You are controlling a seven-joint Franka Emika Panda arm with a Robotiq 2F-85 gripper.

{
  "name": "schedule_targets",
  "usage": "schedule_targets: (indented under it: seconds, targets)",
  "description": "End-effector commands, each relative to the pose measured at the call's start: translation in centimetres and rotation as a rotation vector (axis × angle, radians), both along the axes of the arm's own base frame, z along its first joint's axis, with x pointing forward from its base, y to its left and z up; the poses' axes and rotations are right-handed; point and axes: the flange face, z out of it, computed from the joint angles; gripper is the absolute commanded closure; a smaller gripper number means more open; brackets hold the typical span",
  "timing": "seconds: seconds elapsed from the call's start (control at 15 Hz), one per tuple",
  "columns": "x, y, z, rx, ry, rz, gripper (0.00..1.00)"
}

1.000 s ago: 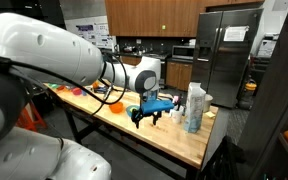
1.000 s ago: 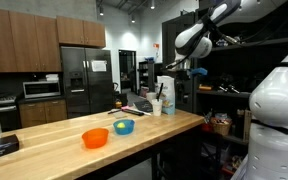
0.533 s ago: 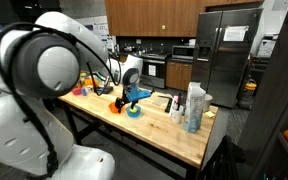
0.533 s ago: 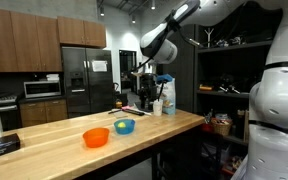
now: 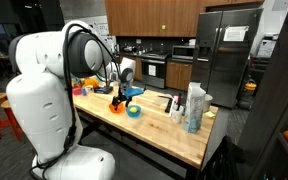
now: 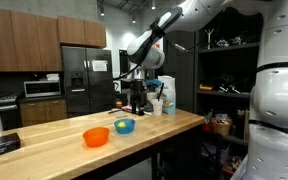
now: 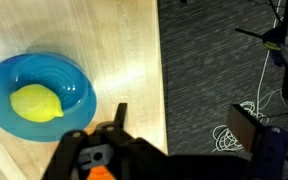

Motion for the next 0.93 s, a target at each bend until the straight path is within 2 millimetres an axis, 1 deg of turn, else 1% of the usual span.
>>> schedule_targets:
  seconds: [0.0, 0.2, 0.47, 0.67, 0.87]
  targets:
    - [-0.5, 0.0, 0.3, -0.012, -0.052, 0.010, 0.00]
    - [-0.9, 0.7, -0.2, -0.003, -0.082, 0.028, 0.00]
    - [-1.6, 1.2, -1.2, -0.018, -0.090, 0.047, 0.00]
    - [-2.2, 1.0, -2.3, -0.043, -0.085, 0.053, 0.00]
    - [-2.2, 0.6, -2.8, -0.060, -0.099, 0.060, 0.00]
